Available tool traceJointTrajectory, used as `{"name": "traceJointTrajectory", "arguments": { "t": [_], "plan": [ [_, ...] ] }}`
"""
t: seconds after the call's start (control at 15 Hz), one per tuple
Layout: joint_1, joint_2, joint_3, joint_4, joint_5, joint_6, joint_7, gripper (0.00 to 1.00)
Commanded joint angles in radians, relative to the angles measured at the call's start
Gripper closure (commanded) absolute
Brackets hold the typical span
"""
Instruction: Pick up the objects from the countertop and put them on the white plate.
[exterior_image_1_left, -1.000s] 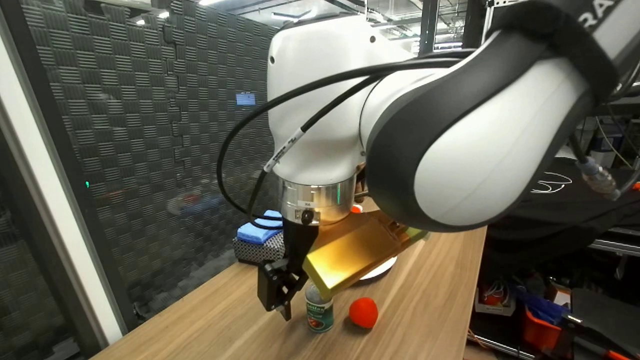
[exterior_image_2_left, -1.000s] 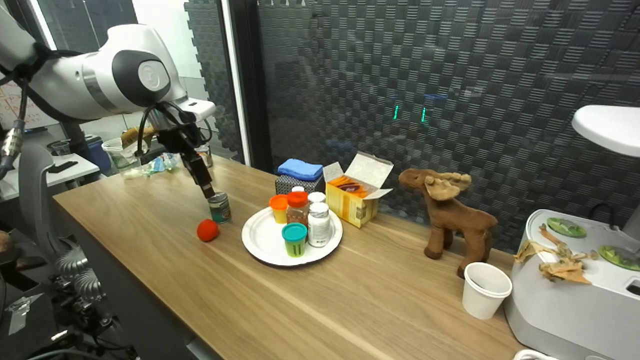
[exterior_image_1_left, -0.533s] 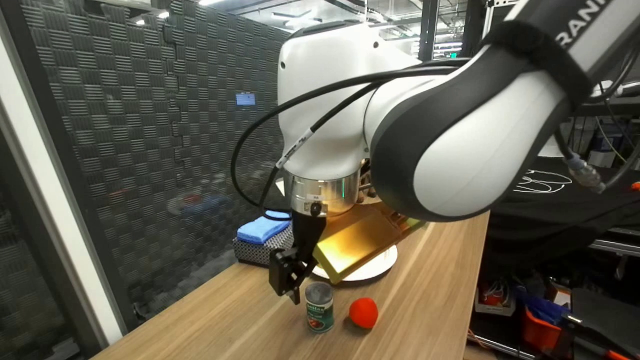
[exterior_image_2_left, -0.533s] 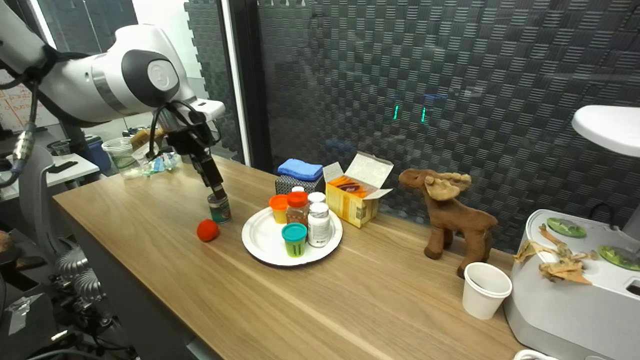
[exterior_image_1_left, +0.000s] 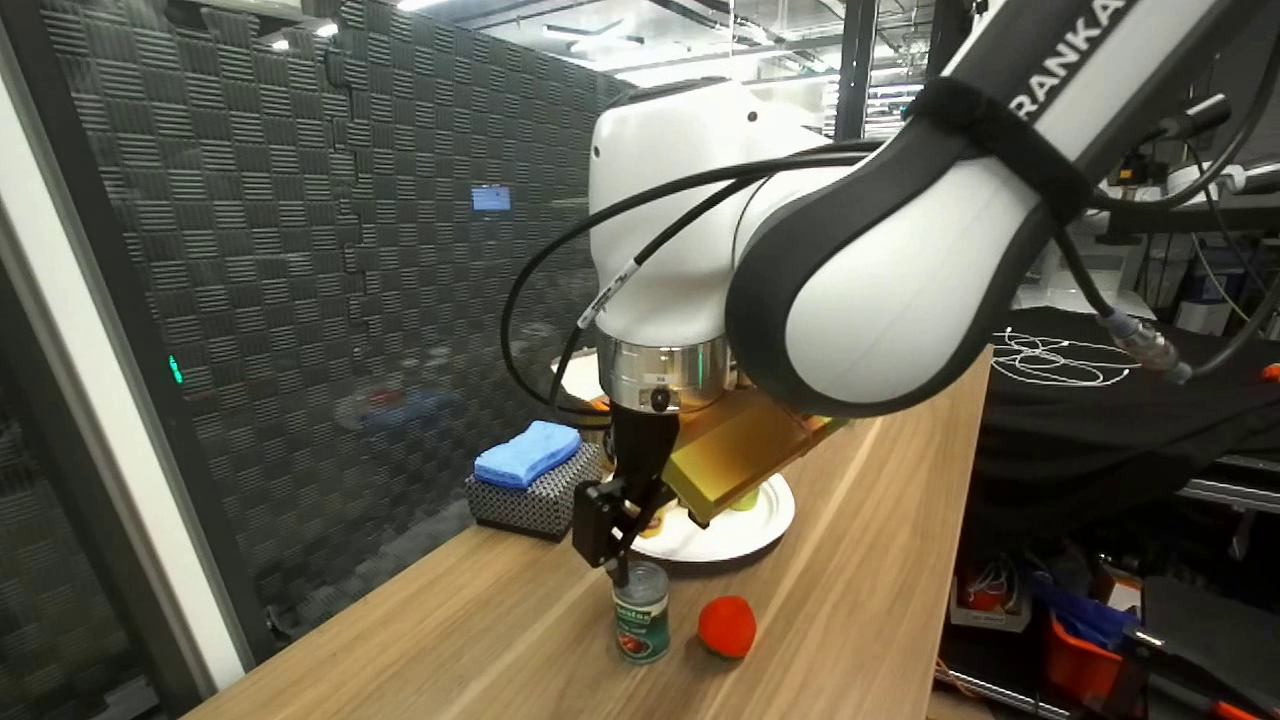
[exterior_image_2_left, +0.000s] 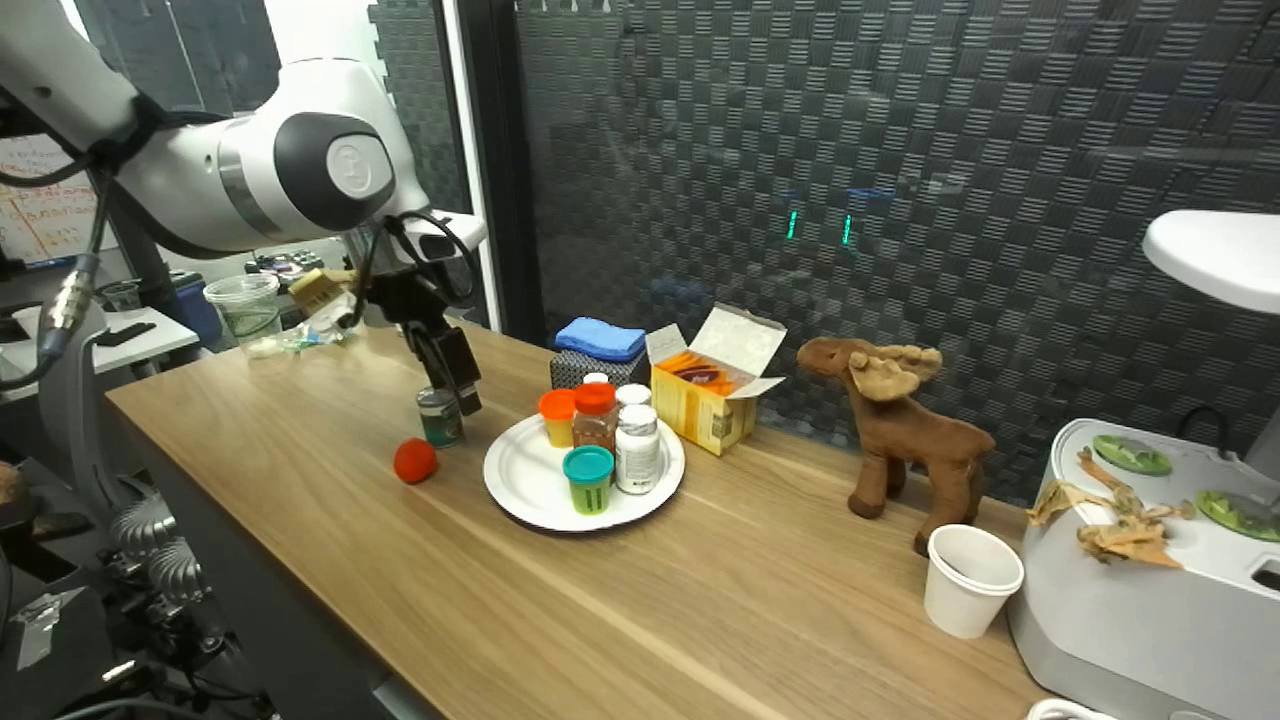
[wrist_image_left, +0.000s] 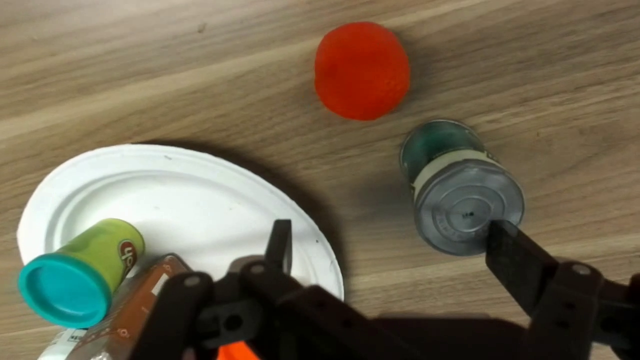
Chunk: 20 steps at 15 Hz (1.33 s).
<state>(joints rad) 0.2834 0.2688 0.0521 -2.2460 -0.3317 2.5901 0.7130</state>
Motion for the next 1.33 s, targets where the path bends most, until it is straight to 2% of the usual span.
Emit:
{"name": "traceJointTrajectory", "arguments": {
  "t": [0.0,0.53,1.27],
  "plan": [
    [-0.019,-0.003,0.013,0.012,0.056,0.011,-0.098,0.0],
    [-0.004,-0.018,0.017,0.0,0.069,0.021,-0.146,0.0],
    [-0.006,0.025,0.04,0.028,0.141,0.003,-0.22,0.0]
  ]
}}
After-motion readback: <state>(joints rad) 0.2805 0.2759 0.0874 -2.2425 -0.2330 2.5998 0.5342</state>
